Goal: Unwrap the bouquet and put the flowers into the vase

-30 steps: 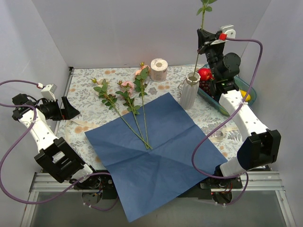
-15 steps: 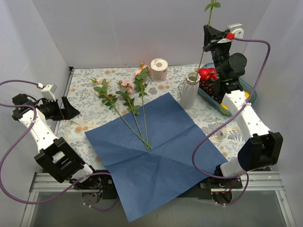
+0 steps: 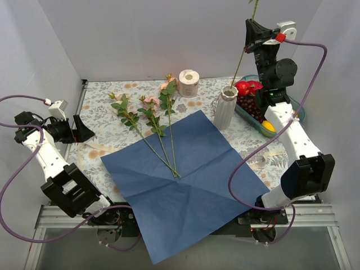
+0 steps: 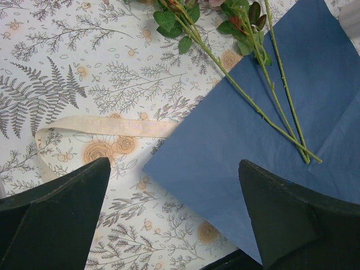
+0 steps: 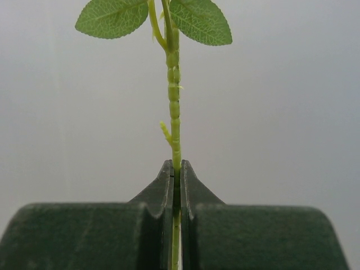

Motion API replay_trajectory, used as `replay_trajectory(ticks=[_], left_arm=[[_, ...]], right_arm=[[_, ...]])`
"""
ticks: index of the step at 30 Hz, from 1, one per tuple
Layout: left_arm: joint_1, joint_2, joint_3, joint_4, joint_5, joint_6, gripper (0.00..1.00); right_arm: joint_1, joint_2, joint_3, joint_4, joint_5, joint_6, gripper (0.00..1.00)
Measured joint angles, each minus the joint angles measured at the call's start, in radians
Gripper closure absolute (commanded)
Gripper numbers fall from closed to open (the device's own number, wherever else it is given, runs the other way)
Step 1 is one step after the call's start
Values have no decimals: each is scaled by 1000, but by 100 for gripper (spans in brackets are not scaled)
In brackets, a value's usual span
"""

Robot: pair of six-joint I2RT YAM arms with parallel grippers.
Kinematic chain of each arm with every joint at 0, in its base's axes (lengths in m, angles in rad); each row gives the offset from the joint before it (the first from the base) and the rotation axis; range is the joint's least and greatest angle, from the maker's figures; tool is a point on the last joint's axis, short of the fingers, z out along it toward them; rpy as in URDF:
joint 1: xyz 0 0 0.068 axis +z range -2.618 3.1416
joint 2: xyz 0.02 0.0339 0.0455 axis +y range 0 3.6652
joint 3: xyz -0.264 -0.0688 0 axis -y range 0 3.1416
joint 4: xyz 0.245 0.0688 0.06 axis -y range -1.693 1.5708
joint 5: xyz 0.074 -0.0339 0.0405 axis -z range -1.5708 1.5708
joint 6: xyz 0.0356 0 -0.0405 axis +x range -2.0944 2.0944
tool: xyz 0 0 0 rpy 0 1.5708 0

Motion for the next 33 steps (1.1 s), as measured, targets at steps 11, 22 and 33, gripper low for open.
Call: replay_trajectory(ticks=[11,22,33], left_arm=[[0,3,0,1,-2,0,2],[0,7,0,5,-2,1,2],[0,7,0,5,3,2,2]], right_arm=[[-7,36,-115,56,-2,15,99],[-7,18,-409,160,-38,23,93],[-6,-88,-554,149,-58,18,26]])
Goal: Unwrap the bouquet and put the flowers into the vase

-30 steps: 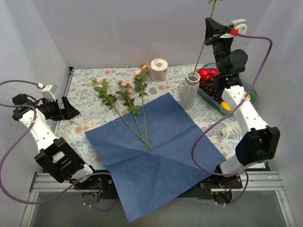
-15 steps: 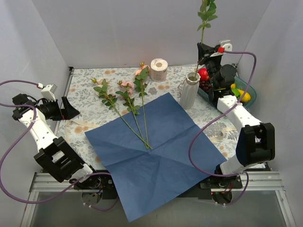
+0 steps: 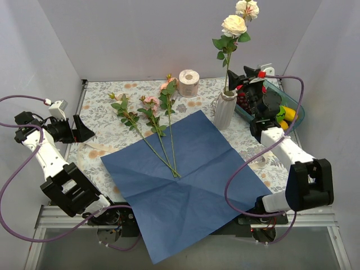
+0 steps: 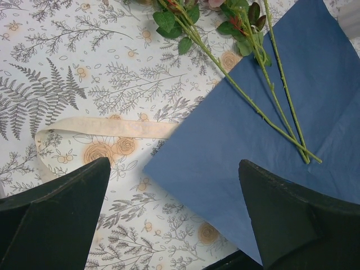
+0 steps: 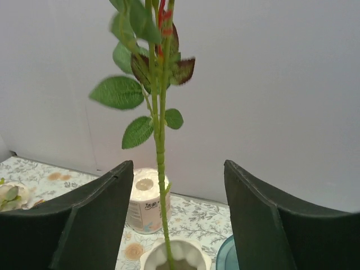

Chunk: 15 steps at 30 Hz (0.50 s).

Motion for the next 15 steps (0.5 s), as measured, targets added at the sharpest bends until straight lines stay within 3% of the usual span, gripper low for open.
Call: replay_trajectory(ticks=[8,12,15], left_arm=[[0,0,0,12,17,-15,2],[0,0,-2,30,26,-30,2],[0,0,-10,35,26,-32,2]], right_arm=[[55,-211,-2,-164,1,-63,27],[224,-275,2,-296,-20,-116,28],[363,-234,42,-418,-29,-139,29]])
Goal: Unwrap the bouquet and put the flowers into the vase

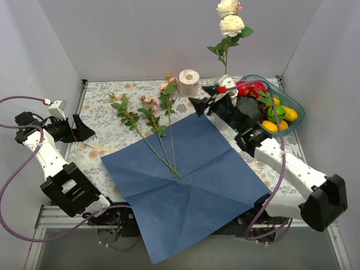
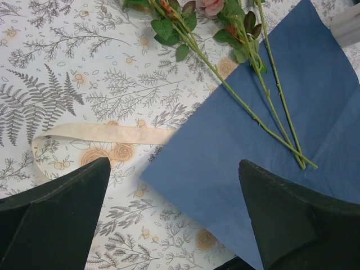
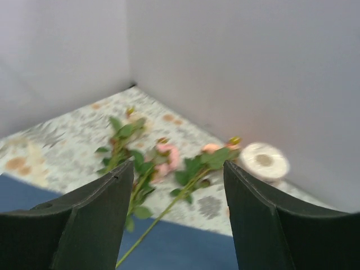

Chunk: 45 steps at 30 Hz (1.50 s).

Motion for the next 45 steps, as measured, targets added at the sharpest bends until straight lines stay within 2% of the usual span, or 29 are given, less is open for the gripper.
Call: replay_trajectory(ticks=[5,12,17,24,33,36,38,39,41,45], left_arm=[[0,0,-24,12,-1,-5,2],[0,11,-23,16,1,-14,2],[0,12,-23,18,-1,-14,2],[0,11,-23,19,-1,-13,2],[0,11,-23,22,-3,-11,2],[0,11,-23,26,-6,-8,2],[0,11,-23,27,-6,-8,2],[0,11,-23,27,-6,-8,2],[0,11,-23,27,-6,-8,2],[0,11,-23,28,-2,-8,2]], right_arm=[[128,216,94,-146,-34,0,32],[187,690,406,-347,-71,-4,30],[217,901,575,-482,-76,0,31],[240,992,625,-562,-72,19,35],[248,1039,630,-565,-53,36,44],[248,1043,636,-568,-51,50,56],[248,1054,653,-573,-47,56,72],[248,1058,658,-575,-46,57,84],[248,1063,665,-578,-39,63,96],[248,1064,682,-599,-13,71,99]])
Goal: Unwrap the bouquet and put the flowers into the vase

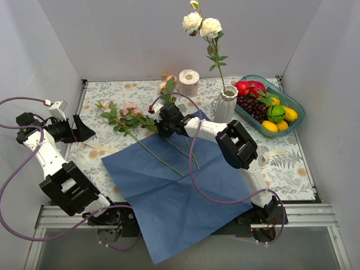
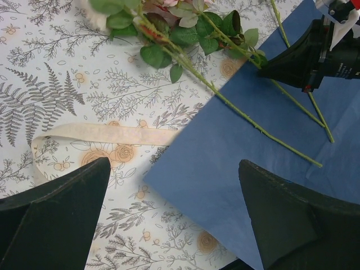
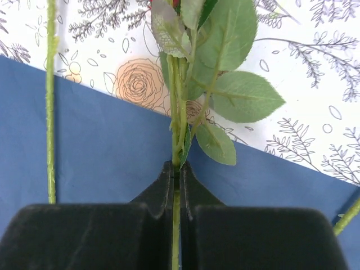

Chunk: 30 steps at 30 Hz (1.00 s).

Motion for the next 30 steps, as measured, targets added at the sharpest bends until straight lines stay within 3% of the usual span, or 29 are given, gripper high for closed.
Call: replay_trajectory(ticks=[6,13,17,23,26,30], left_arm=[[-5,0,0,8,13,-17,2],[-117,0,0,98,-5,-137,2],[-157,1,3,128,-5,-187,2],[-156,14,6,138,-8,-211,2],[-156,21,6,138,-11,-216,2],[-156,32,12,138,-11,-226,2]], right_arm=[[0,-74,24,-24,34,-26,99],[-13,-371,103,12,72,-52,99],[-64,-630,32,185,111,-69,99],[-224,-965,-284,595,155,-107,99],[-305,-1012,-409,766,166,-116,99],[-387,-951,-483,880,167,-102,99]])
